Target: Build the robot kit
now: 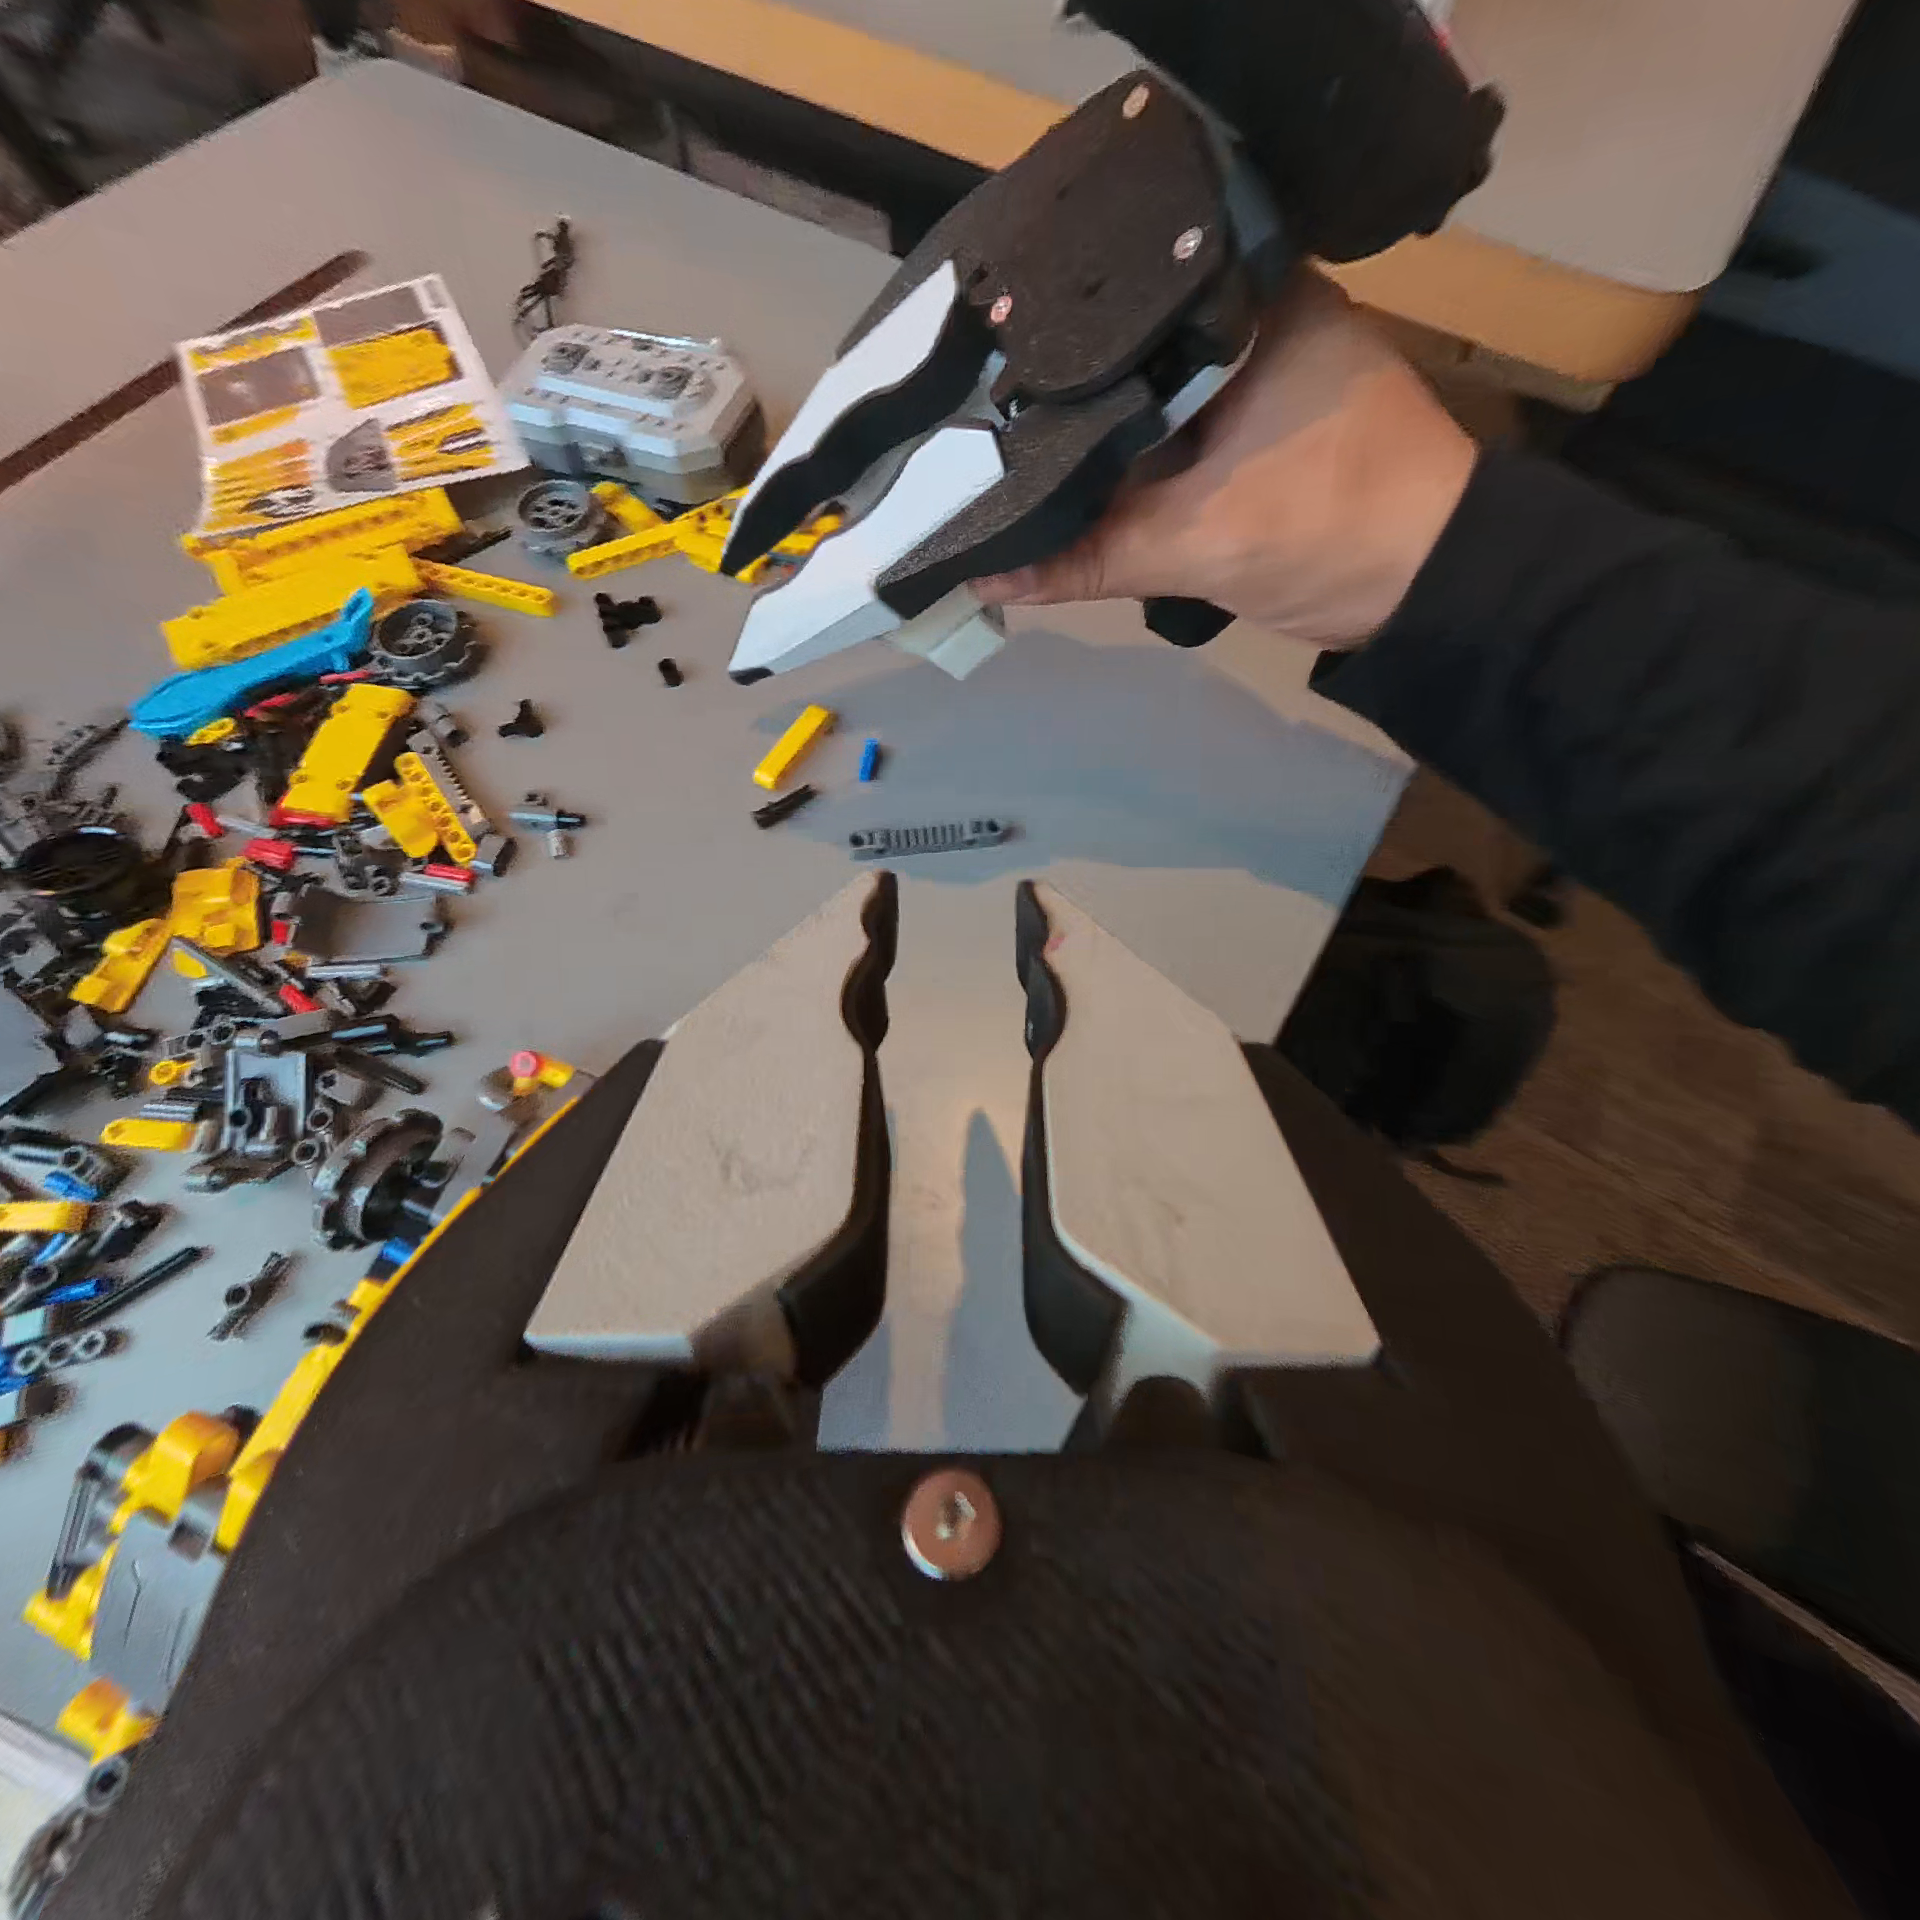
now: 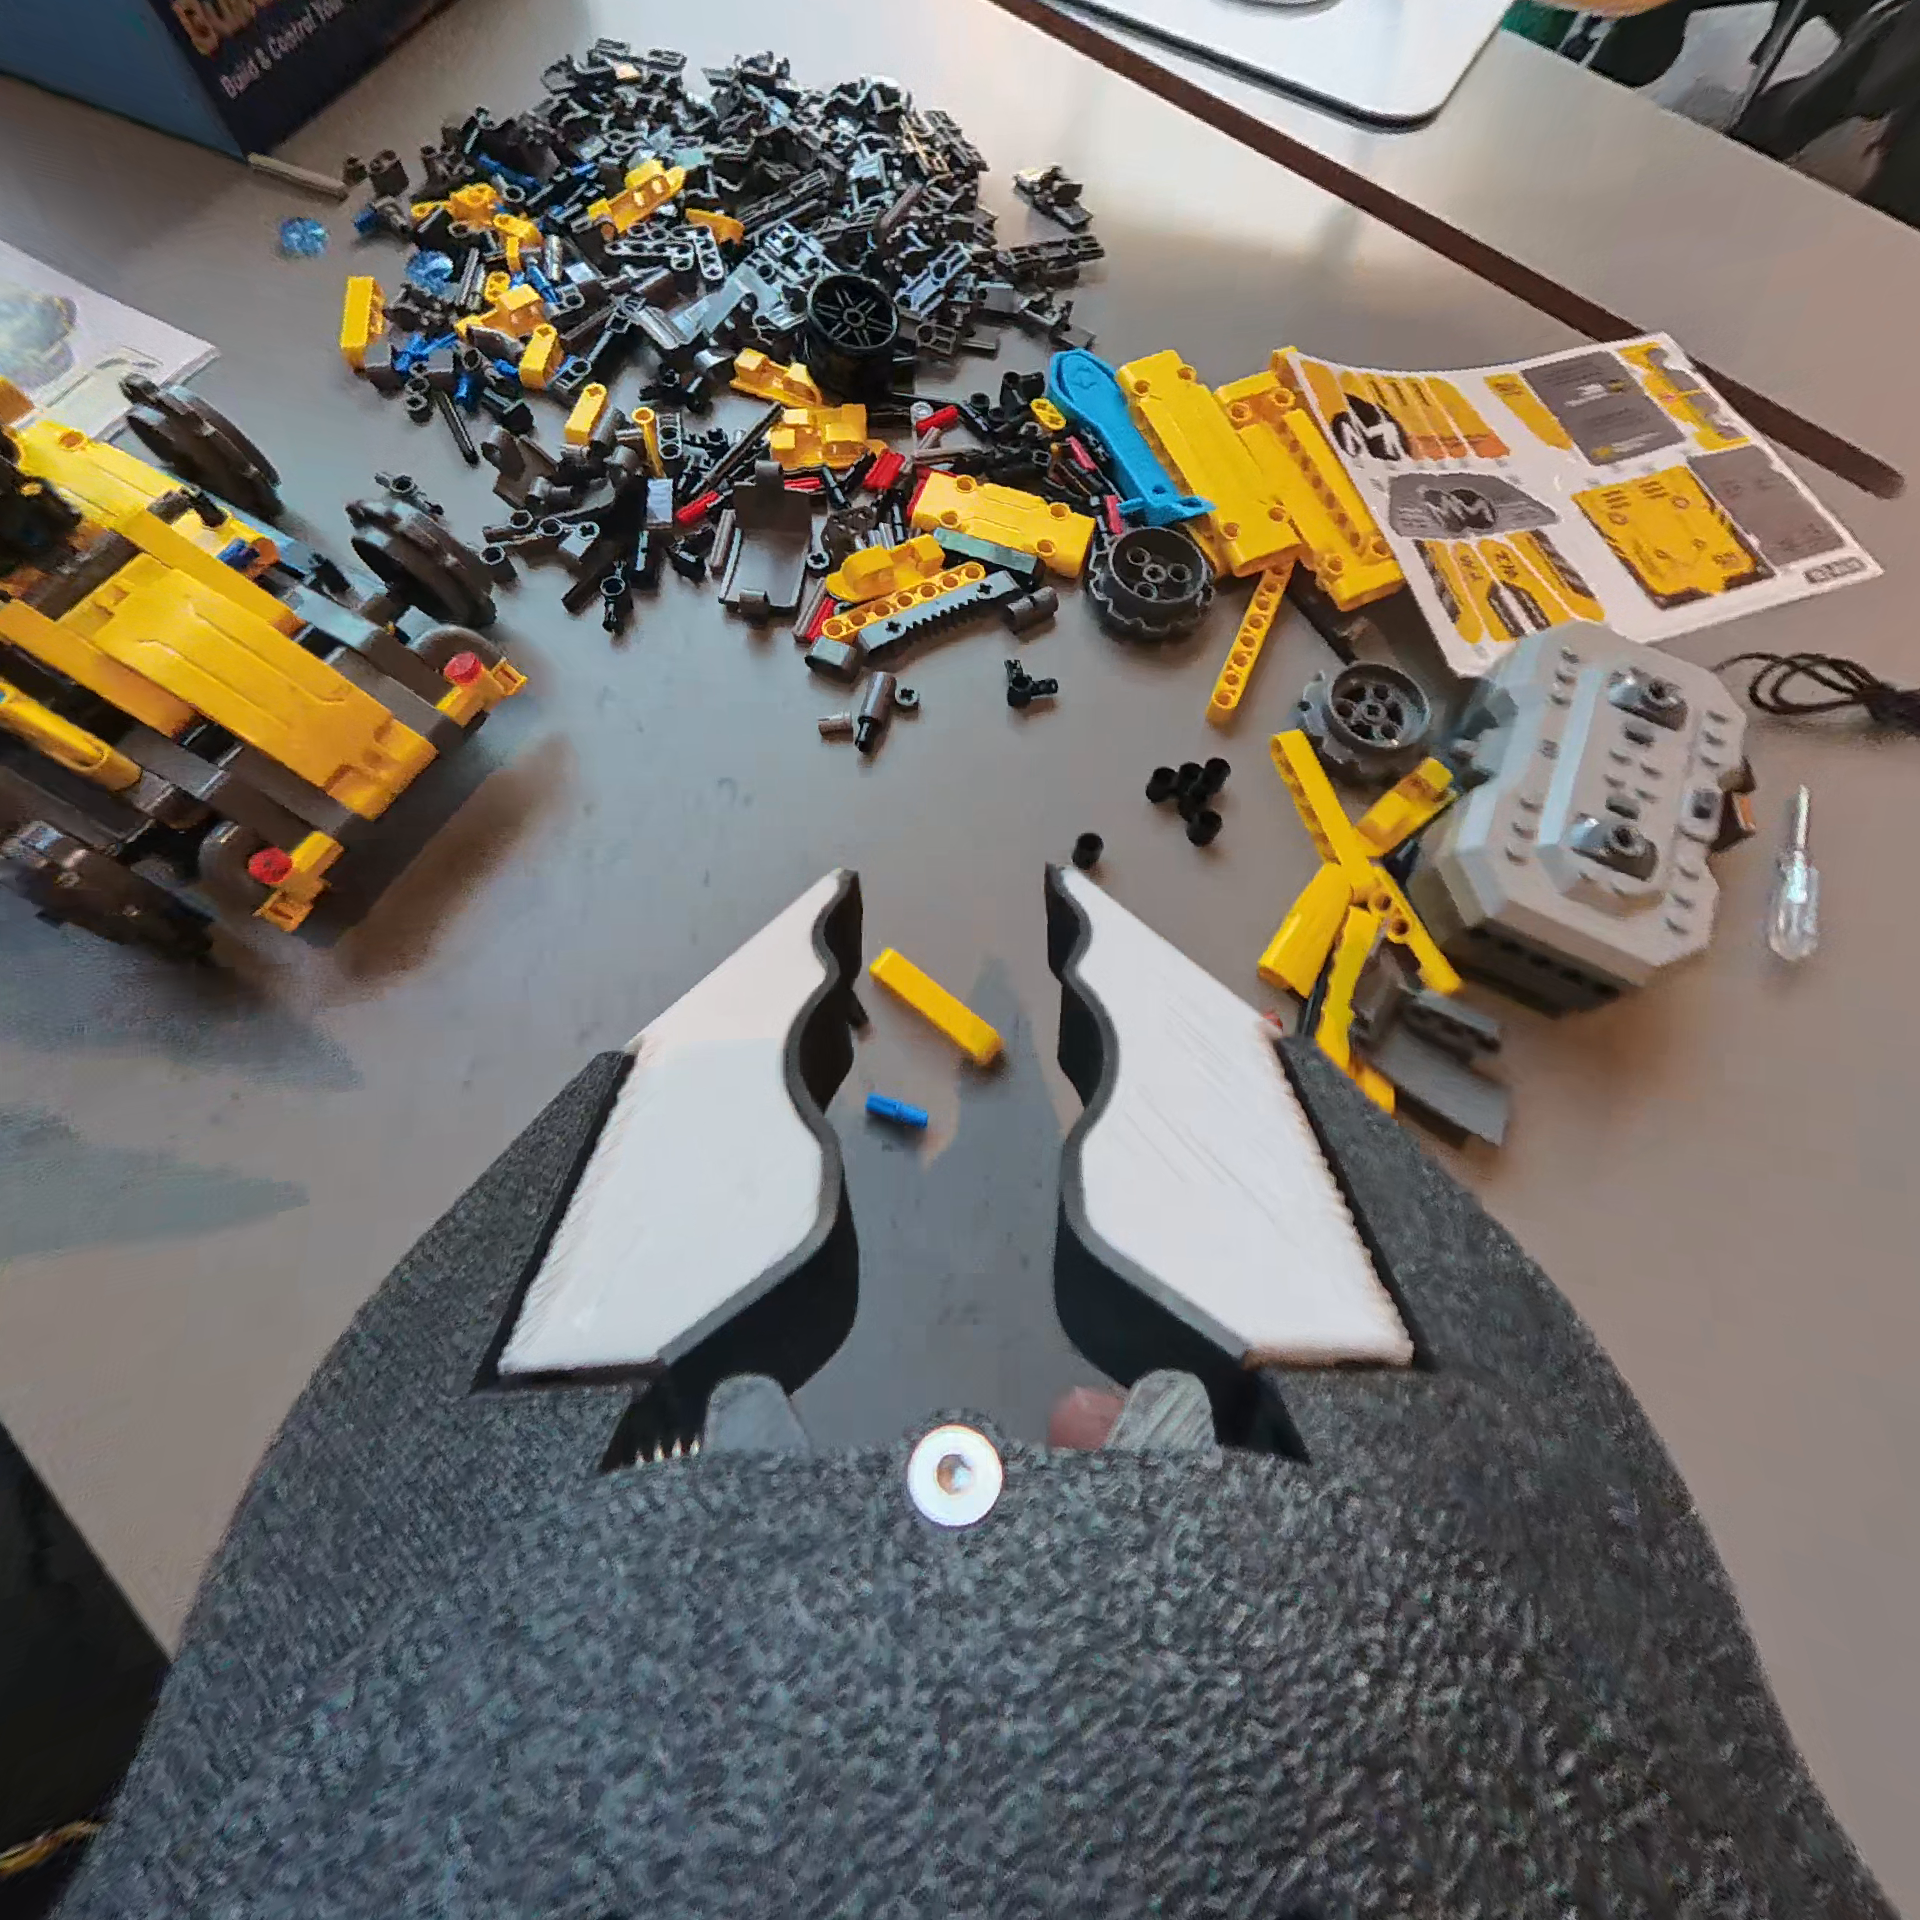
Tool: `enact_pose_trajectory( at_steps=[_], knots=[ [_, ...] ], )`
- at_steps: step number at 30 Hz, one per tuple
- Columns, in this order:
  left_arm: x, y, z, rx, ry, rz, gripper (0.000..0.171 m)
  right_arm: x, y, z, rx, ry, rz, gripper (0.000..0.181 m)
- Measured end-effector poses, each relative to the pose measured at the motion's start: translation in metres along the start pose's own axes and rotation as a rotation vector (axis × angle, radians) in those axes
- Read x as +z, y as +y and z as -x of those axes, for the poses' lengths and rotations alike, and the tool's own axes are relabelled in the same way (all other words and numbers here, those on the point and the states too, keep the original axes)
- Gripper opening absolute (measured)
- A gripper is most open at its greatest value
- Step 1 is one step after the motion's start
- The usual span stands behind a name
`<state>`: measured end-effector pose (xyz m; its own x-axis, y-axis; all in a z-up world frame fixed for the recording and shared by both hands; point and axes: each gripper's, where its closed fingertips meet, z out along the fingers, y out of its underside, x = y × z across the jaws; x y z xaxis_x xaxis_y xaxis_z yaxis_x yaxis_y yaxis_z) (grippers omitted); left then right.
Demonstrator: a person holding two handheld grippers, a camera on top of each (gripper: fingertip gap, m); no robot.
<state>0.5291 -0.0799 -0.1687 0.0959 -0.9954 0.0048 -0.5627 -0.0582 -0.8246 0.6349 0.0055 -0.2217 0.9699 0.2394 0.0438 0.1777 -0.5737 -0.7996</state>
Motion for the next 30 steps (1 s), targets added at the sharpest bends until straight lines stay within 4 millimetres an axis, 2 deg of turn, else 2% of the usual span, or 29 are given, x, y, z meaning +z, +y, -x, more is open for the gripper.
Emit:
enact_pose_trajectory(
  at_steps=[3,7,10,13,15,17,18,19,21,23,25,28,30],
  knots=[
    [0.010,0.000,0.008,0.029,-0.073,-0.023,0.021,0.018,-0.001,-0.003,-0.008,-0.021,0.035,0.036],
    [0.013,0.003,0.016,0.043,-0.116,-0.030,0.021,0.032,0.015,0.007,0.014,-0.120,0.131,0.037],
    [0.009,0.004,0.019,0.023,-0.109,-0.037,0.021,0.040,0.029,-0.008,-0.035,-0.055,0.182,0.031],
    [-0.003,0.009,0.028,0.011,-0.116,-0.045,0.023,0.044,0.032,-0.028,-0.033,0.001,0.201,0.027],
    [-0.016,0.013,0.038,-0.010,-0.126,-0.064,0.023,0.039,0.029,-0.034,-0.013,0.012,0.191,0.027],
    [-0.032,0.015,0.045,-0.041,-0.117,-0.081,0.022,0.031,0.023,-0.022,-0.009,-0.071,0.140,0.030],
    [-0.040,0.016,0.049,-0.050,-0.122,-0.094,0.022,0.027,0.021,-0.009,-0.018,-0.153,0.118,0.031],
    [-0.047,0.017,0.054,-0.056,-0.135,-0.107,0.022,0.024,0.024,0.004,-0.032,-0.232,0.118,0.028],
    [-0.056,0.021,0.060,-0.064,-0.147,-0.108,0.022,0.027,0.036,0.010,-0.077,-0.259,0.176,0.028],
    [-0.059,0.026,0.059,-0.070,-0.138,-0.101,0.023,0.036,0.045,-0.001,-0.116,-0.182,0.236,0.026],
    [-0.063,0.033,0.057,-0.086,-0.119,-0.103,0.023,0.041,0.037,-0.008,-0.083,-0.155,0.212,0.017],
    [-0.073,0.049,0.046,-0.134,-0.047,-0.104,0.021,0.045,0.031,-0.031,-0.063,-0.026,0.193,0.015],
    [-0.086,0.061,0.039,-0.153,-0.011,-0.117,0.022,0.041,0.031,-0.039,-0.040,0.031,0.196,0.015]
  ],
)
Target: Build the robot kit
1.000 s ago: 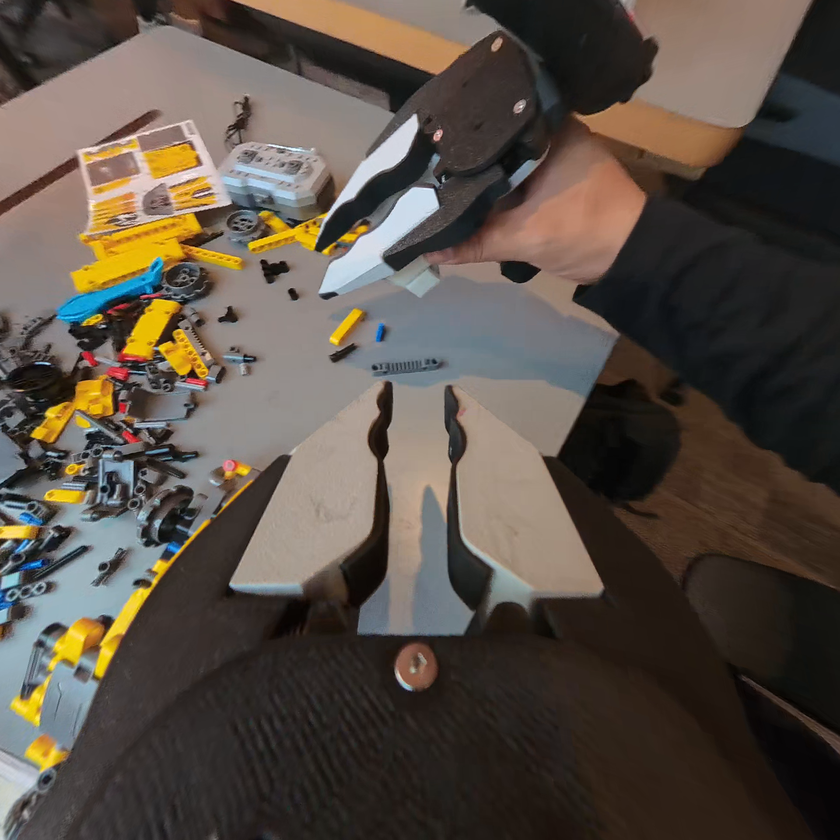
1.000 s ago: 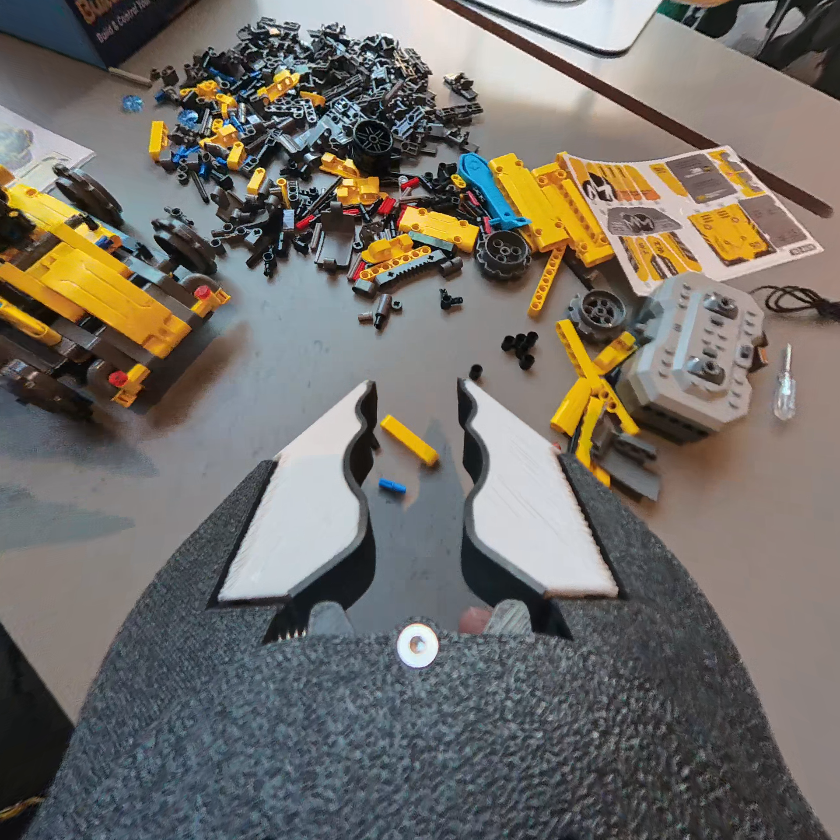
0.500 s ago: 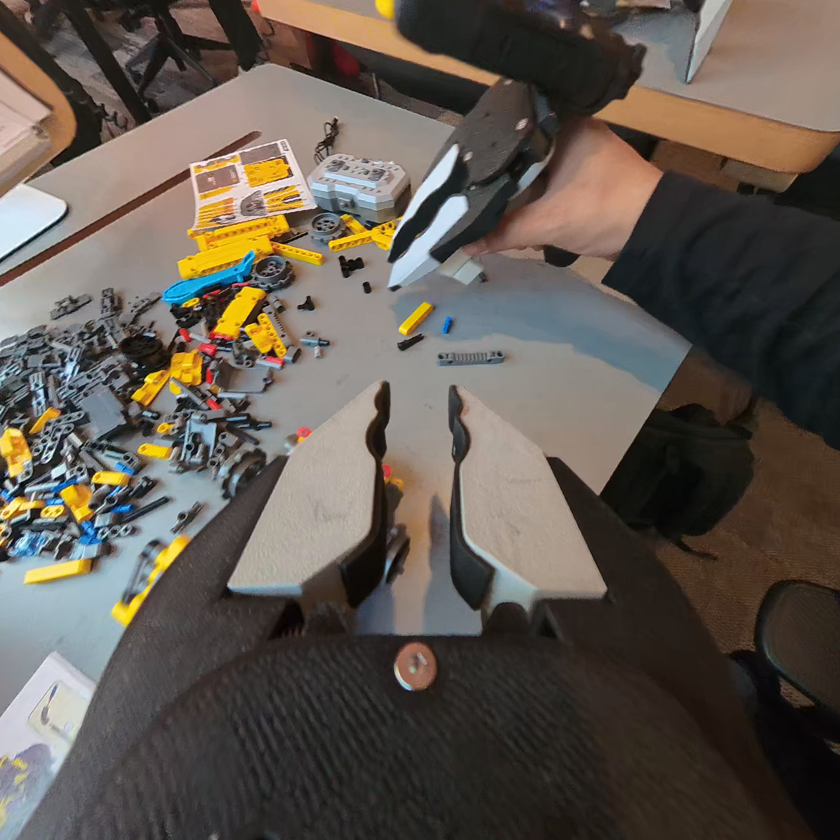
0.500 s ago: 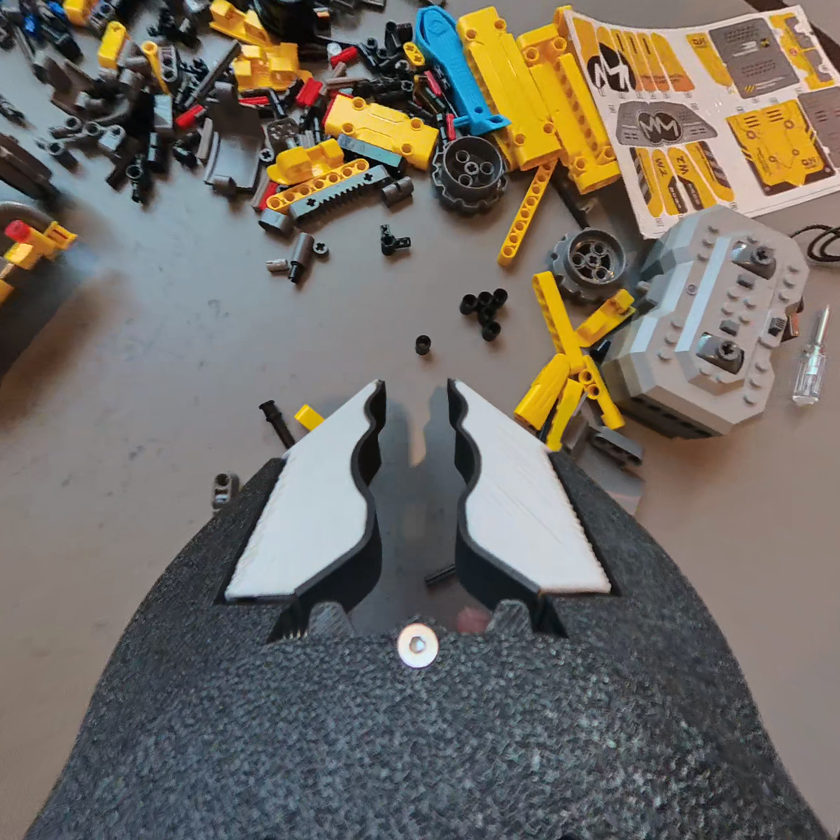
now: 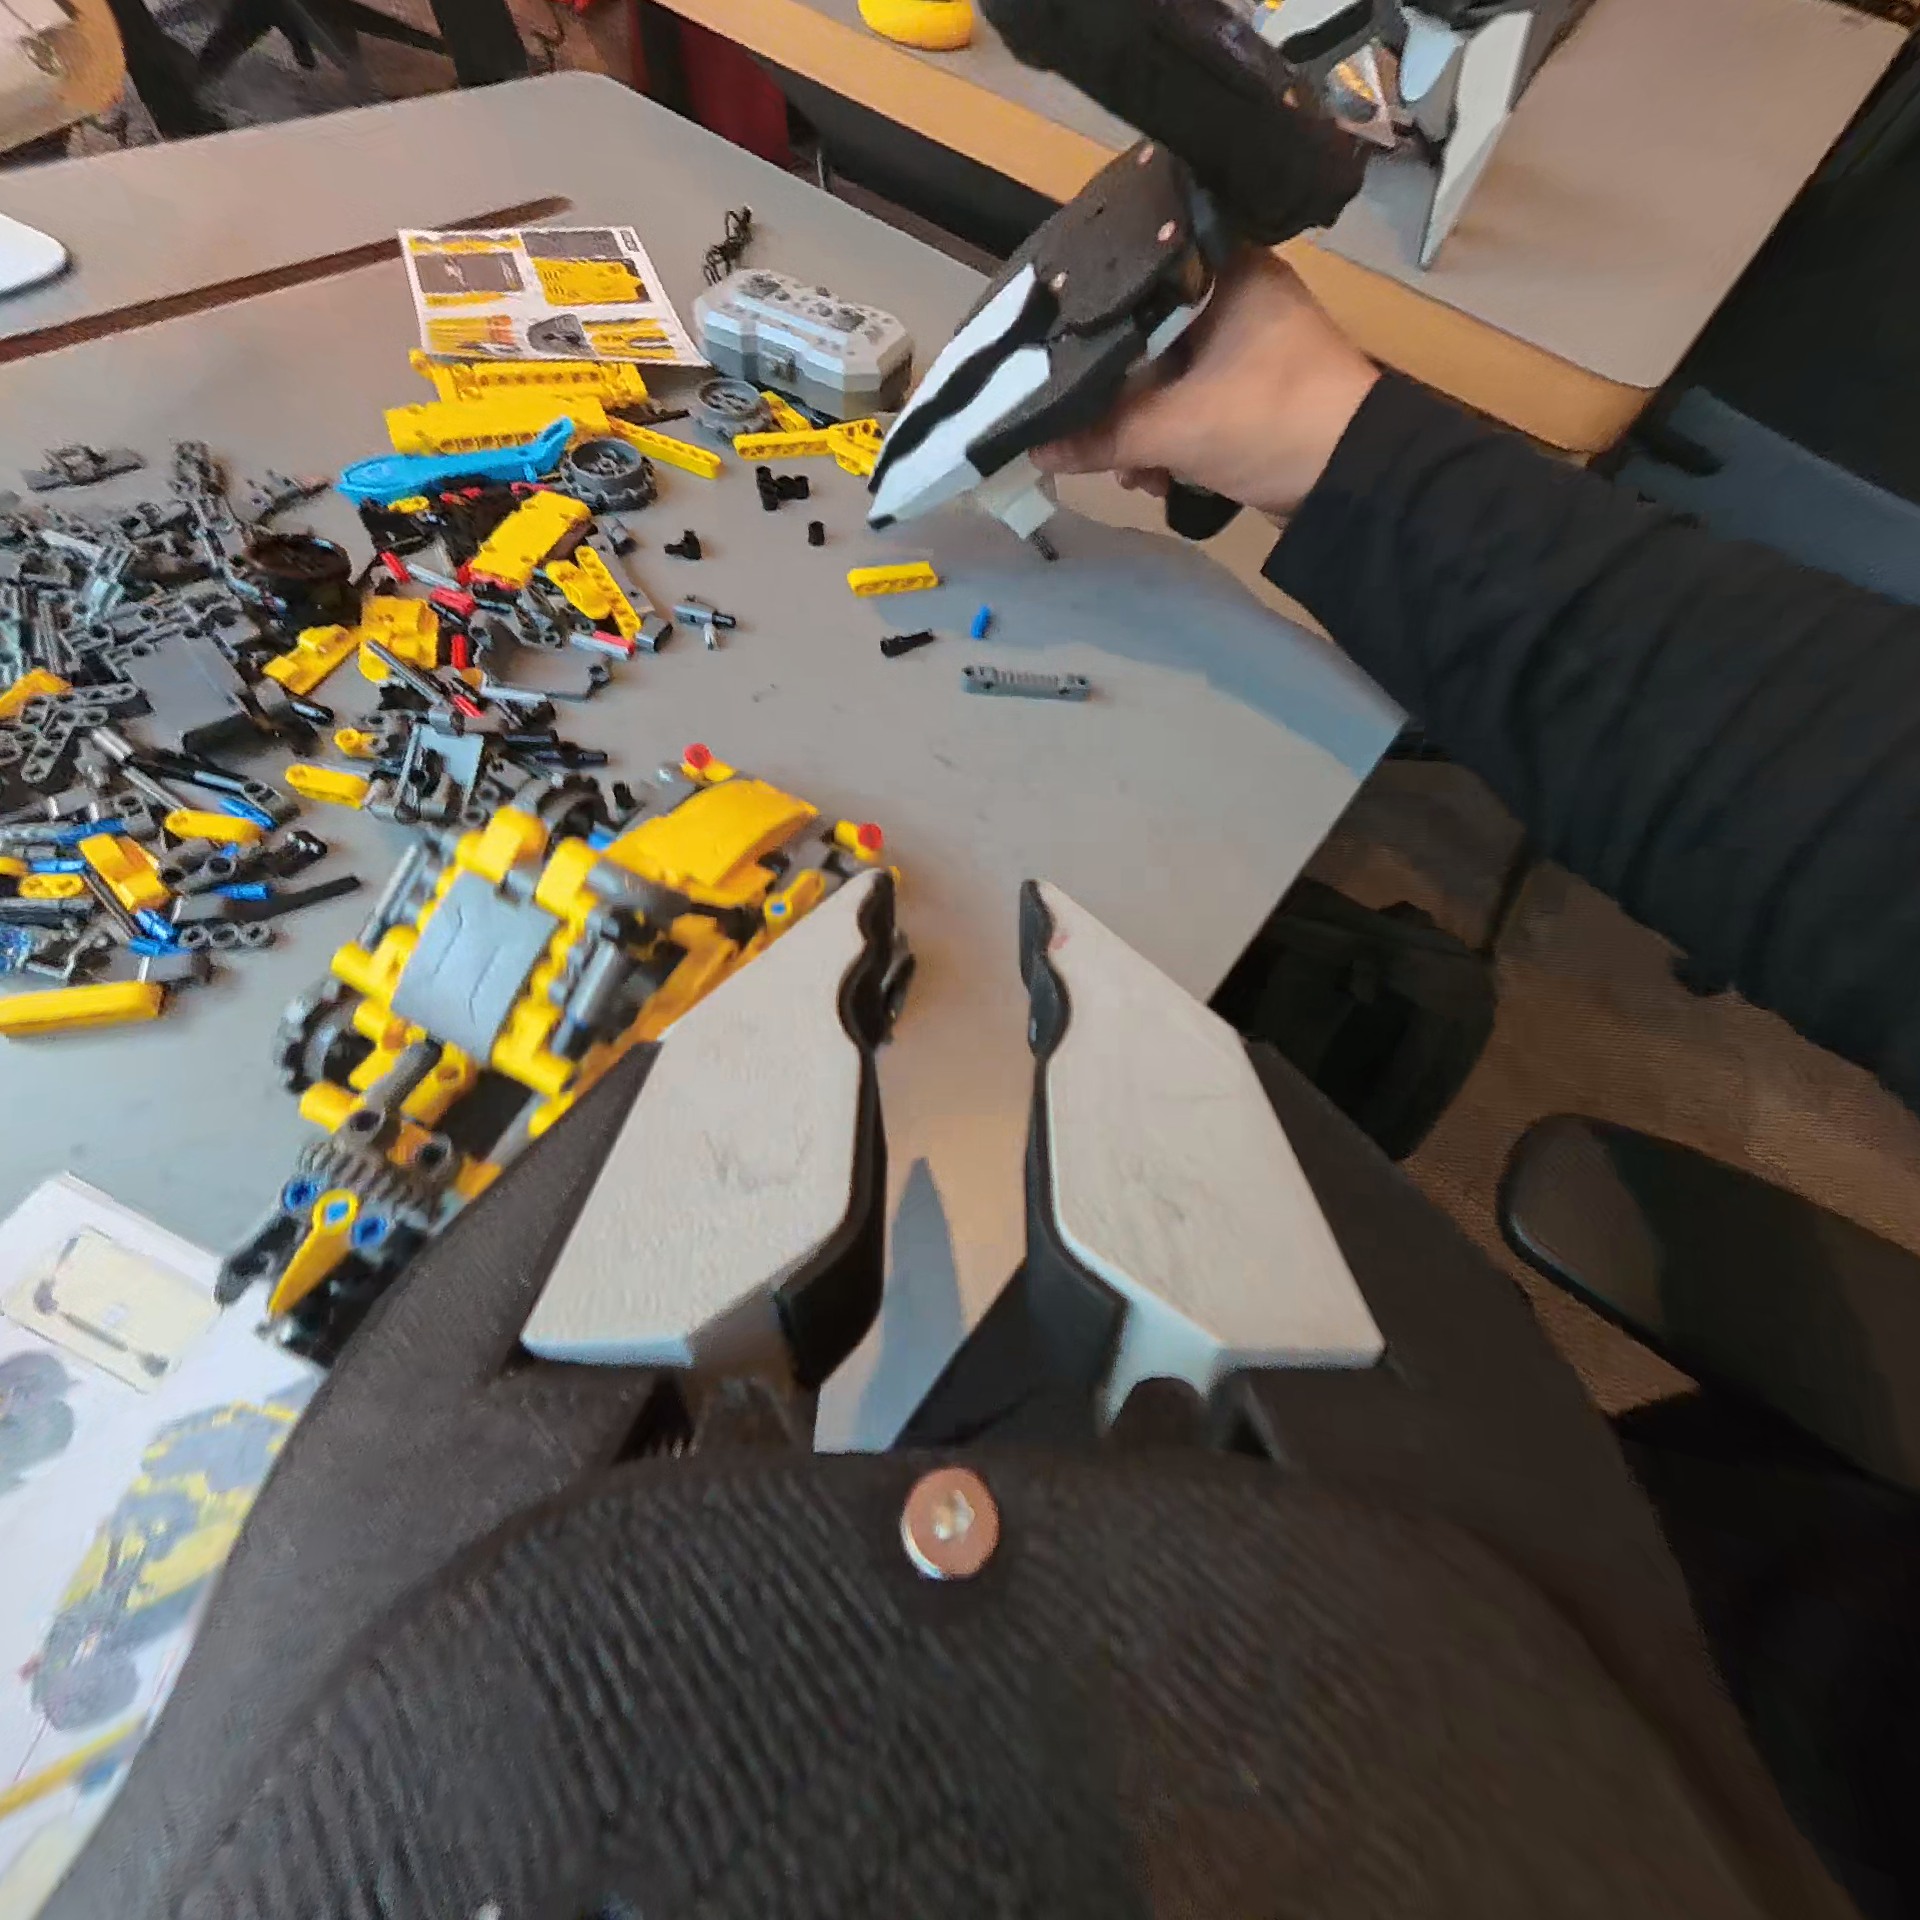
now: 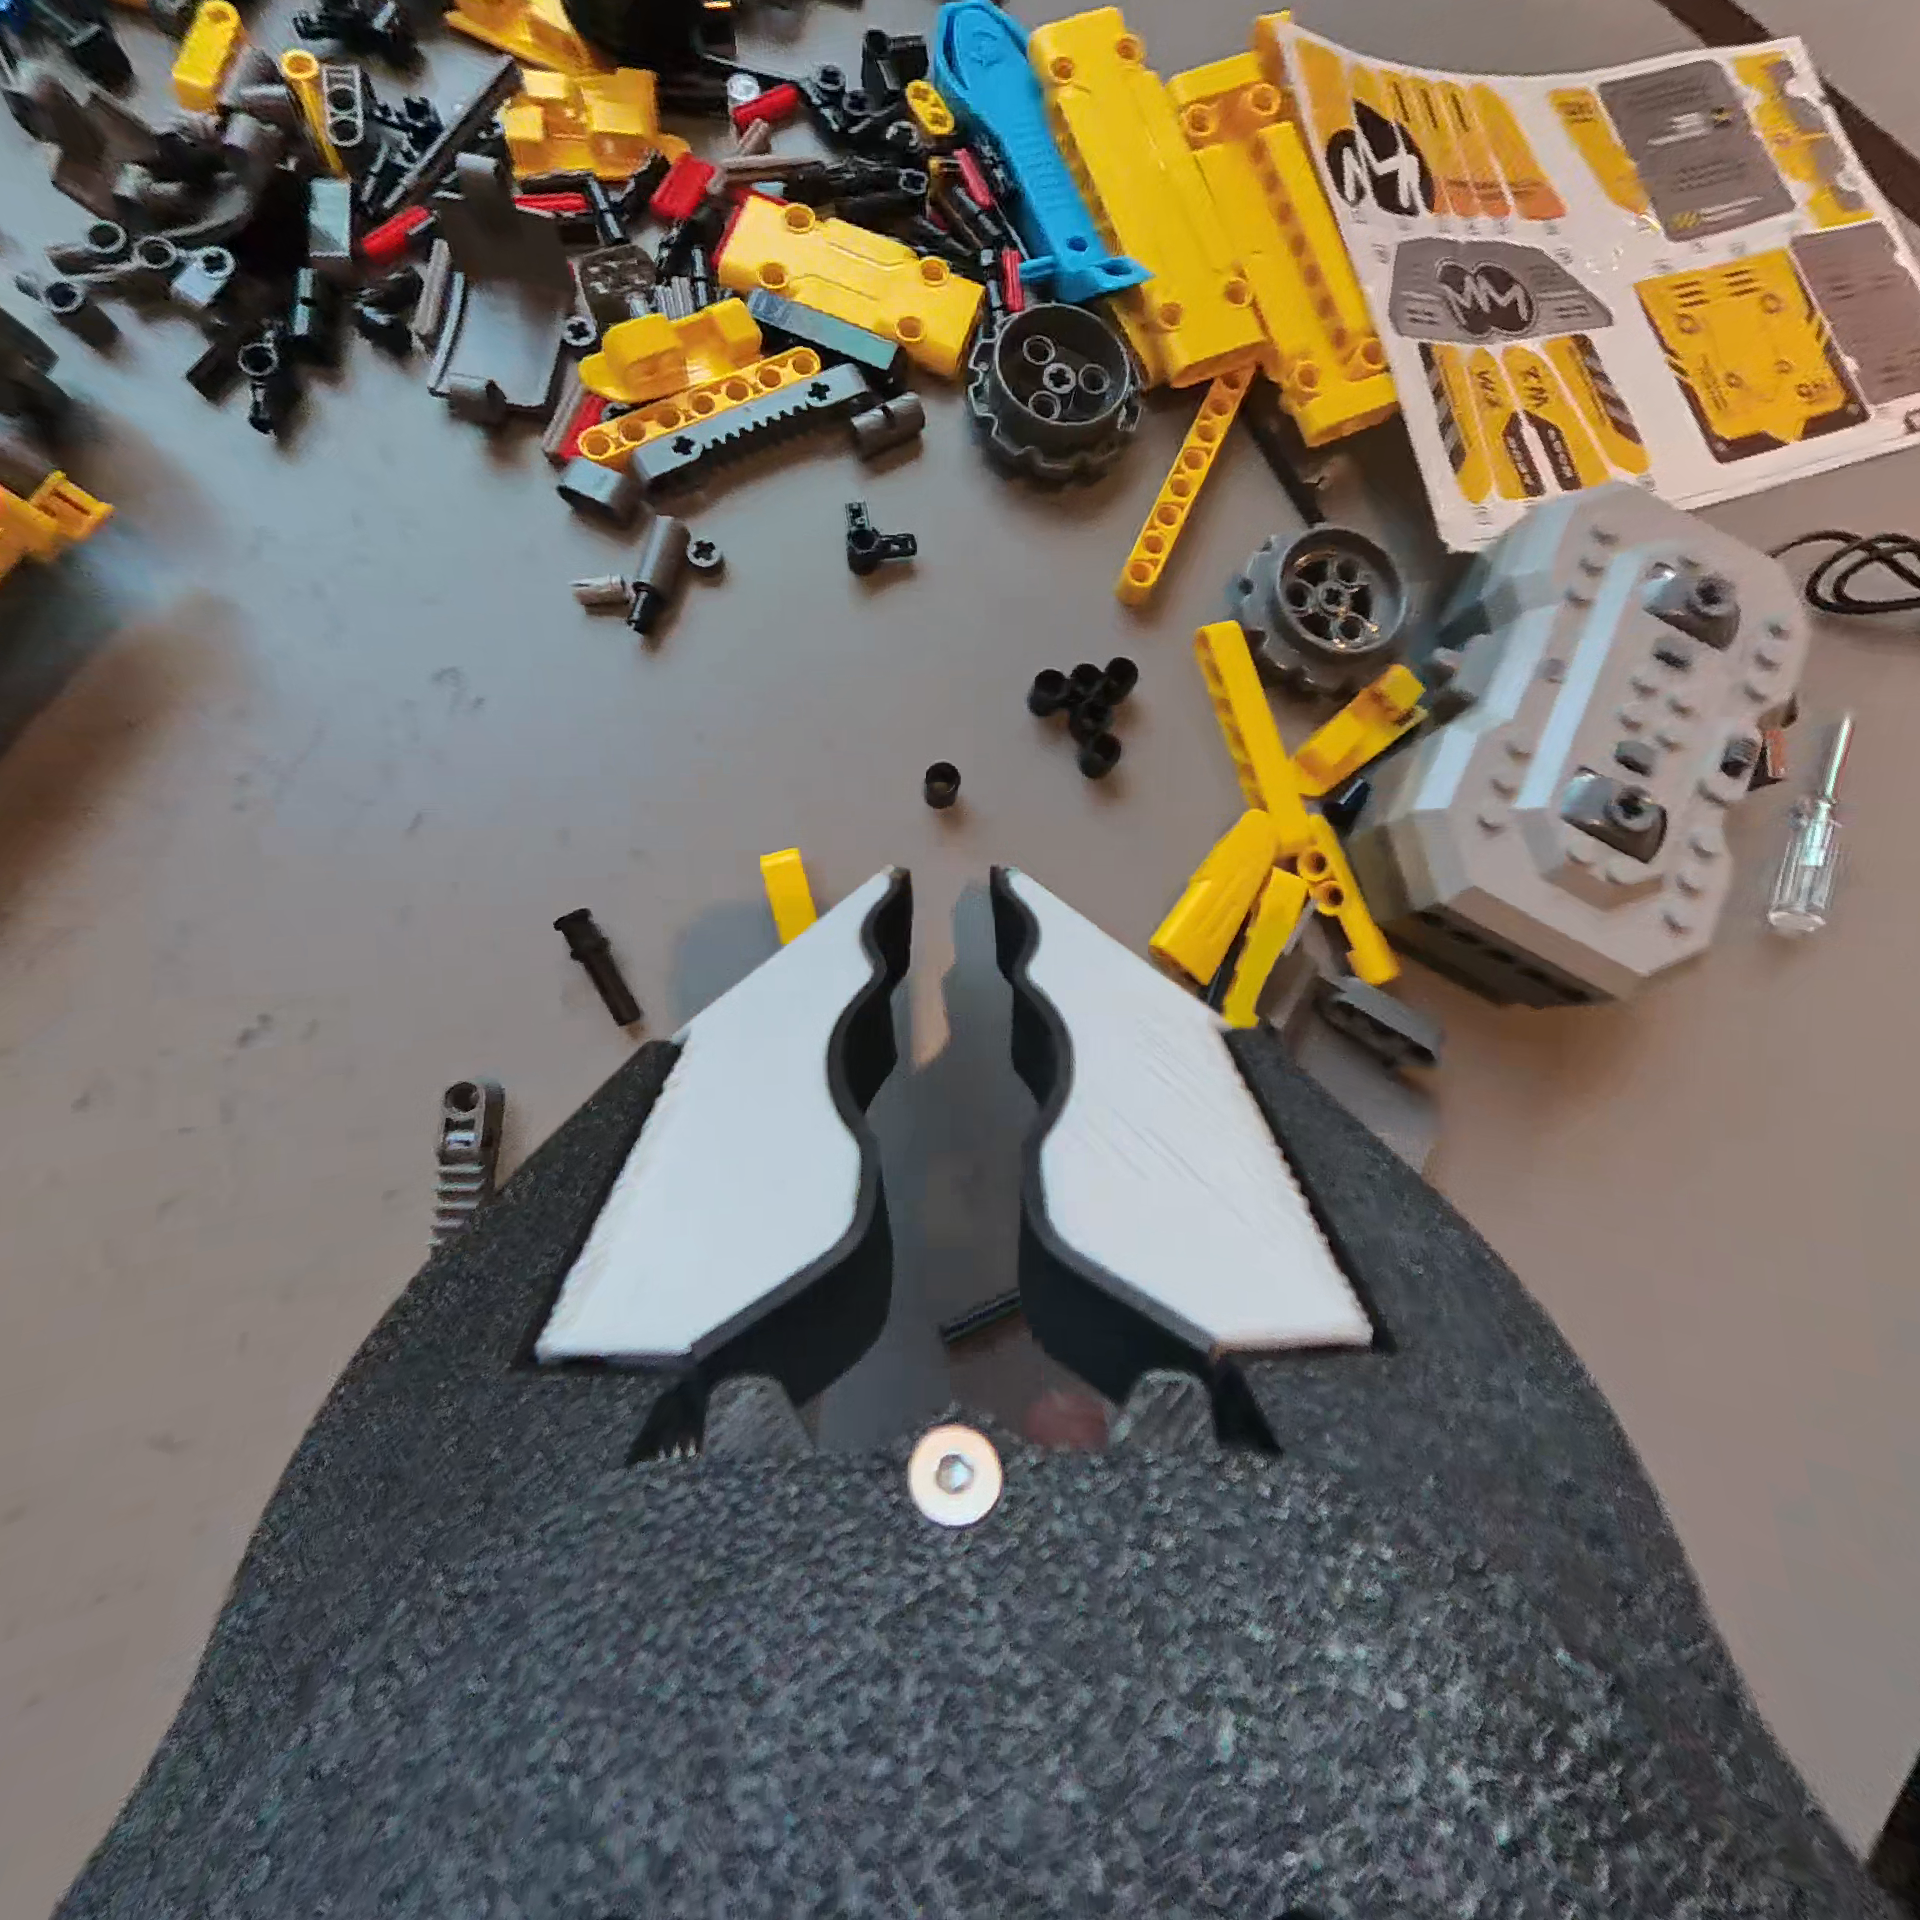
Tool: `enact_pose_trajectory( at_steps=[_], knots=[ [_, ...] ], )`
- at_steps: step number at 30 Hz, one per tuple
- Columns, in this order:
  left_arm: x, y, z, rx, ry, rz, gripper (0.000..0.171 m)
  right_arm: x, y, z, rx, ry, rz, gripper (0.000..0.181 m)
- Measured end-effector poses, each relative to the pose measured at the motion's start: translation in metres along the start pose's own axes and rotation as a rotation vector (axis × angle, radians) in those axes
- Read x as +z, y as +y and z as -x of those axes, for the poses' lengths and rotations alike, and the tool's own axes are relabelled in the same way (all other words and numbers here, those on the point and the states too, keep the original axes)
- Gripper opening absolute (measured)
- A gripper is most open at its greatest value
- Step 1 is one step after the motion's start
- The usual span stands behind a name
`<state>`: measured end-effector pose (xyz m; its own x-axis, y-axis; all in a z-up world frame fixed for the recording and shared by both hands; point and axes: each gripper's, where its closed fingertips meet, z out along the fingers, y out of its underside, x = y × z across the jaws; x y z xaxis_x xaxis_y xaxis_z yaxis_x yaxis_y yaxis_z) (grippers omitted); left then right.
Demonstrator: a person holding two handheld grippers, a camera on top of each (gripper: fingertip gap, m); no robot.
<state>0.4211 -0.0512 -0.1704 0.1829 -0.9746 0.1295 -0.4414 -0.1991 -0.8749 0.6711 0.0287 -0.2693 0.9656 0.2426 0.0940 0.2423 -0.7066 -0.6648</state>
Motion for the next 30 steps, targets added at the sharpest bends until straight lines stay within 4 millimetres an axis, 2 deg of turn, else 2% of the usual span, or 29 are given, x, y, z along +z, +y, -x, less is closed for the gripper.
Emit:
enact_pose_trajectory(
  at_steps=[4,7,9,12,14,17,20,23,27,30],
  knots=[
    [-0.026,0.021,0.008,0.020,-0.017,-0.016,0.021,-0.017,-0.005,0.027,0.042,-0.099,-0.090,0.016],
    [-0.035,0.032,0.019,-0.007,-0.021,-0.021,0.022,-0.025,-0.010,0.055,0.068,-0.205,-0.138,0.017],
    [-0.034,0.039,0.030,-0.036,-0.046,-0.003,0.022,-0.021,-0.011,0.069,0.070,-0.250,-0.135,0.019],
    [-0.032,0.046,0.035,-0.085,-0.047,-0.008,0.021,-0.007,-0.005,0.081,0.064,-0.276,-0.085,0.019],
    [-0.035,0.051,0.035,-0.108,-0.047,-0.020,0.020,-0.013,-0.008,0.090,0.059,-0.301,-0.103,0.020],
    [-0.045,0.067,0.036,-0.124,-0.058,-0.049,0.017,-0.030,-0.006,0.079,0.047,-0.228,-0.146,0.015],
    [-0.049,0.088,0.044,-0.125,-0.088,-0.038,0.014,-0.036,0.003,0.071,0.085,-0.224,-0.119,0.016],
    [-0.049,0.100,0.046,-0.154,-0.080,-0.015,0.014,-0.029,0.003,0.072,0.082,-0.227,-0.093,0.019],
    [-0.052,0.105,0.043,-0.149,-0.071,-0.020,0.015,-0.007,0.010,0.072,0.051,-0.228,-0.003,0.019],
    [-0.056,0.111,0.048,-0.121,-0.101,-0.016,0.014,0.000,0.012,0.082,0.068,-0.297,0.028,0.007]
  ],
)
